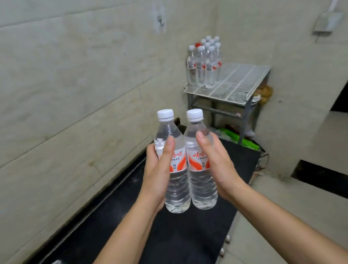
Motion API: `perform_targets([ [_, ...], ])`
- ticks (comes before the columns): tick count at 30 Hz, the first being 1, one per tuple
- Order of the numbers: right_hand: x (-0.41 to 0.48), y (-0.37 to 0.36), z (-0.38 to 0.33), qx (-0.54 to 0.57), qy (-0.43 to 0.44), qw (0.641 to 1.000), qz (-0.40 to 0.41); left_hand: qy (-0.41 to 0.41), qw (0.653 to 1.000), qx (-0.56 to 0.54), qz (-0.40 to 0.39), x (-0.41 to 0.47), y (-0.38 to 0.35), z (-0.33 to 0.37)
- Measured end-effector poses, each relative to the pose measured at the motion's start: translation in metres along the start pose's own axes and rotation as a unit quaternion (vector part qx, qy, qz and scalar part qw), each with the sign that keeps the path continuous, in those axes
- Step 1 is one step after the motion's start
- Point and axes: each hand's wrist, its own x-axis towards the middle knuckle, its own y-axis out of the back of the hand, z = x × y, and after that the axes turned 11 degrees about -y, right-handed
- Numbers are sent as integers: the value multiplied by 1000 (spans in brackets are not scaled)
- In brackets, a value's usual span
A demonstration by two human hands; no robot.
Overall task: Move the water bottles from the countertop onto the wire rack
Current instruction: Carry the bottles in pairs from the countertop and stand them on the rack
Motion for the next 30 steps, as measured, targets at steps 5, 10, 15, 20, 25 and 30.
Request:
perform_targets([
  [5, 2, 59, -26, -3, 27, 996, 82, 10, 996, -26, -81, 25, -65, -14],
  [10, 19, 128, -44, -3, 48, 989, 137, 17, 991, -33, -129, 50, -136, -40],
  [15, 66, 215, -55, 5, 64, 984, 164, 3, 990, -7, -138, 92, -221, -81],
  [20, 131, 323, -85, 5, 61, 984, 165, -24, 990, 33, -133, 145, -325, -109],
  [25, 188, 405, -127, -5, 57, 980, 190, -29, 994, -2, -106, 202, -401, -124],
  [30, 247, 449, -153, -8, 54, 980, 190, -35, 997, 14, -63, 256, -442, -143],
])
